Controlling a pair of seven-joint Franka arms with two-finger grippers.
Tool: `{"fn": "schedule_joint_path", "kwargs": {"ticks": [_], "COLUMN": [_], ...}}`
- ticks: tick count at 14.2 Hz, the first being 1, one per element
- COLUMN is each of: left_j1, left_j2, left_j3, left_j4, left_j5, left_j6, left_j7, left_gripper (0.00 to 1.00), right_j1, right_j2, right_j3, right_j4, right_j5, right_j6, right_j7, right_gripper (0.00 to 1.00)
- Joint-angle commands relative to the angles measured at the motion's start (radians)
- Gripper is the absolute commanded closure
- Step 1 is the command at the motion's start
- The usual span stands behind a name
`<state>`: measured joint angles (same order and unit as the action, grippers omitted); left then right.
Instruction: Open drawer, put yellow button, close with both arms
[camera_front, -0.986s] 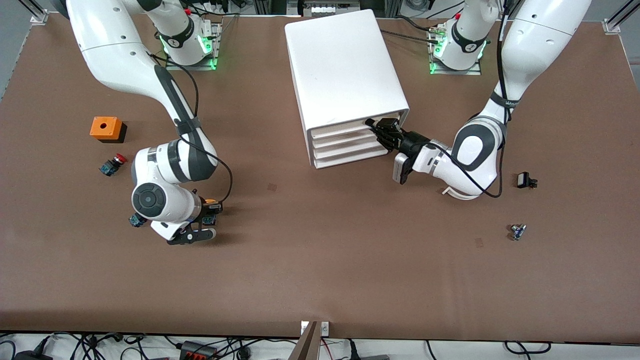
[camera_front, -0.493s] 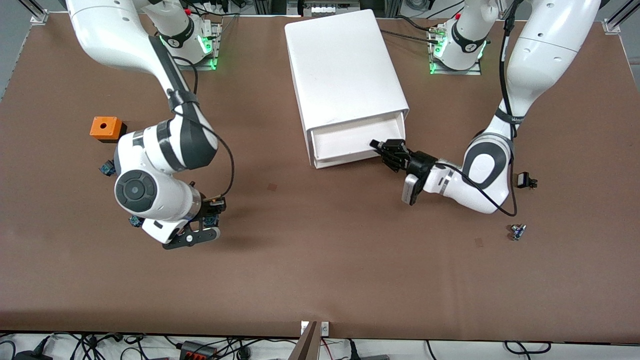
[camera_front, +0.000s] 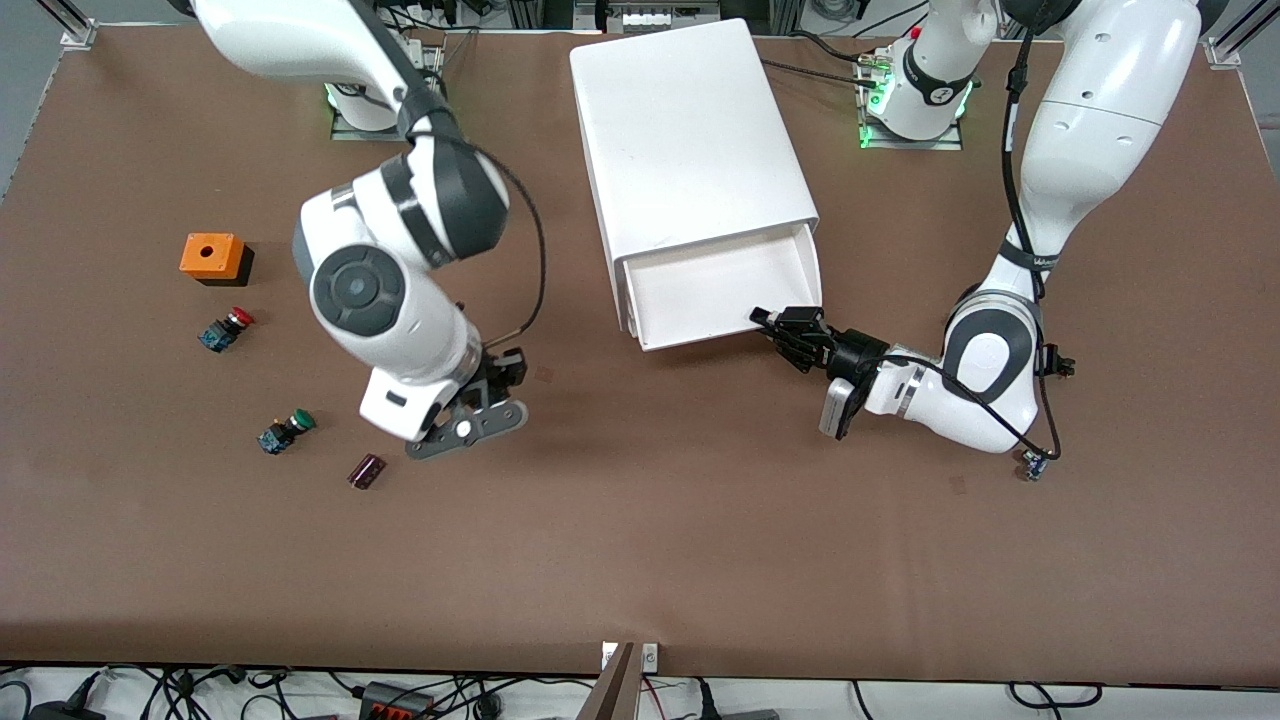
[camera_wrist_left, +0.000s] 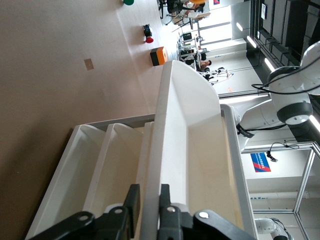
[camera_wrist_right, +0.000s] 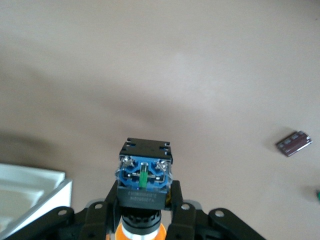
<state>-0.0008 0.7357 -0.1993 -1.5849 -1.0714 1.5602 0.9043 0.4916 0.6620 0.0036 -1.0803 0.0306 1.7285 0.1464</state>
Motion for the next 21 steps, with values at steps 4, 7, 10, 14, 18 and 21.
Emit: {"fn": "schedule_joint_path", "kwargs": {"ticks": [4, 7, 10, 14, 18, 21], "left_j1": [0.028, 0.033, 0.031, 0.025, 0.013, 0.008], "left_j2": [-0.013, -0.081, -0.108, -0.13, -0.18, -0.174], "left_j3": [0.021, 0.021, 0.018, 0.014, 0.004, 0.007], "left_j4": [0.037, 0.061, 0.149, 0.247, 0.293, 0.354], "left_j5": [0.016, 0.126, 0.281, 0.56, 0.928, 1.126], "left_j6": [0.012, -0.017, -0.038, -0.038, -0.04, -0.049], "left_j7": [-0.118, -0.385, -0.591, -0.762, -0.844, -0.857], "left_gripper": [0.0, 0.0, 0.0, 0.0, 0.0, 0.0], "right_j1": [0.142, 0.223, 0.271, 0.323, 0.338, 0.344], "right_j2": [-0.045, -0.021, 0.014, 0.065, 0.102, 0.119], "right_j3": [0.006, 0.009, 0.035, 0.027, 0.03, 0.033], "right_j4": [0.048, 0.06, 0.06, 0.092, 0.1, 0.099], "right_j5": [0.037, 0.04, 0.04, 0.037, 0.037, 0.038], "right_j6": [-0.05, 0.061, 0.092, 0.105, 0.17, 0.203], "right_j7": [0.264, 0.41, 0.417, 0.424, 0.482, 0.509], "right_gripper": [1.0, 1.0, 1.0, 1.0, 1.0, 1.0]}}
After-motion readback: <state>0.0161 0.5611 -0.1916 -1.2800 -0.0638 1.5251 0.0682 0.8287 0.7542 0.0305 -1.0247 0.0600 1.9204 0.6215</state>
